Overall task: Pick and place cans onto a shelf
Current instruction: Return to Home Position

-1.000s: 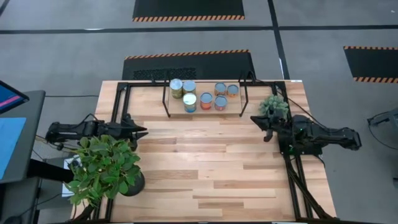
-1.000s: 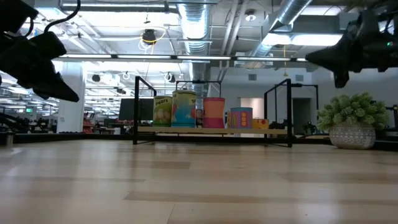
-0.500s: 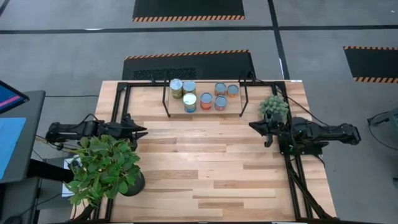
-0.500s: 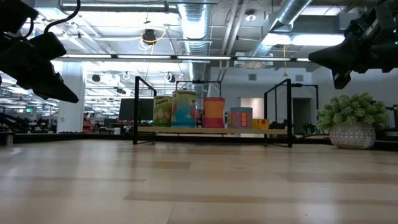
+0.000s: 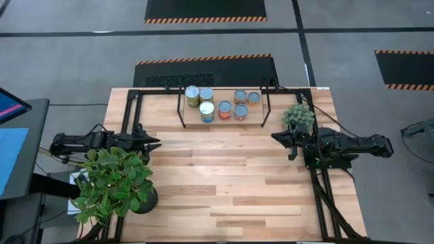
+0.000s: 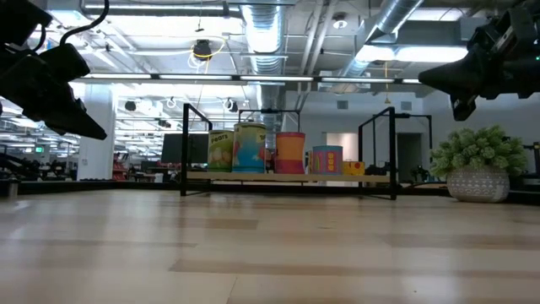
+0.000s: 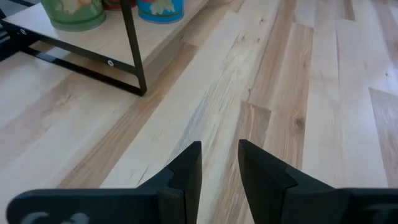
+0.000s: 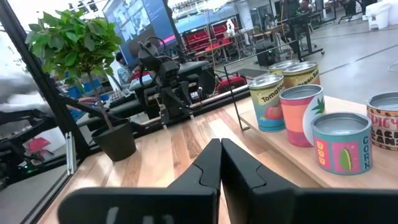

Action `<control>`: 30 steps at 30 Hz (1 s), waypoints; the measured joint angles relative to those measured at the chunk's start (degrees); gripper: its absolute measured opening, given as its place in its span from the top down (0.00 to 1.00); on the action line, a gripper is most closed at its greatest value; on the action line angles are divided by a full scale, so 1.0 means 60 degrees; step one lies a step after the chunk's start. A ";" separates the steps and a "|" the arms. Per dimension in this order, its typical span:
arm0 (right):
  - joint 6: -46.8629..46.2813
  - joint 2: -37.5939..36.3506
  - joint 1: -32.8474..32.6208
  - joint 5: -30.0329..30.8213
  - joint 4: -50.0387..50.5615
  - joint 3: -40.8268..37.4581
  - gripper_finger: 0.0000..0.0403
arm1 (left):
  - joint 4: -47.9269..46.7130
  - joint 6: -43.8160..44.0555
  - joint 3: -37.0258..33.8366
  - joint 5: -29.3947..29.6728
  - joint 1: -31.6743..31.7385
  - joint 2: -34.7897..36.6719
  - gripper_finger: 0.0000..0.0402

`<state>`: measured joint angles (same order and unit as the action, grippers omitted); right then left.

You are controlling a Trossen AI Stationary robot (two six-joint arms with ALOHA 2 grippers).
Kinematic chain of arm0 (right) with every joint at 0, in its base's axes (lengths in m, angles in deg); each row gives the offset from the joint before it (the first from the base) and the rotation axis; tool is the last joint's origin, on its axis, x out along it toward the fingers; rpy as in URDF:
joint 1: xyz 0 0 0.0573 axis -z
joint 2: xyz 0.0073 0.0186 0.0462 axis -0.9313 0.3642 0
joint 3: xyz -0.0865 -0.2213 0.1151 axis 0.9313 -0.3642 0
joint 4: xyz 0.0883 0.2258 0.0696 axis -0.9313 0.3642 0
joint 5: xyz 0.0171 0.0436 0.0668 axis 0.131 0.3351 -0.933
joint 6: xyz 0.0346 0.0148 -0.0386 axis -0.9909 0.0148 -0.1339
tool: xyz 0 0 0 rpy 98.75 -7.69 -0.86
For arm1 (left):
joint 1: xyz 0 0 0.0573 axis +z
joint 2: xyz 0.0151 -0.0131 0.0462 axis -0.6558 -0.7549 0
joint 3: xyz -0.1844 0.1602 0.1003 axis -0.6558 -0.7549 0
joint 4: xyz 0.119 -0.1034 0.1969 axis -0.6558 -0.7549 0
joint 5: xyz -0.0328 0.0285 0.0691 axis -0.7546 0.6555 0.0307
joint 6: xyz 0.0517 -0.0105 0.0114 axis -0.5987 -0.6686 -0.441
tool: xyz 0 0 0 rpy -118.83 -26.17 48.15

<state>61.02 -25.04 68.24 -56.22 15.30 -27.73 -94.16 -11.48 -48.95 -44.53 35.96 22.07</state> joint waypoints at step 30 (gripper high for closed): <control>0.0002 0.0000 0.0000 0.0007 0.0019 -0.0011 0.92 | -0.0353 -0.0855 0.0000 -0.2182 0.0004 -0.0004 0.77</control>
<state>61.03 -25.04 68.24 -56.17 15.42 -27.80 -96.28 -16.61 -48.95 -57.62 35.99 22.05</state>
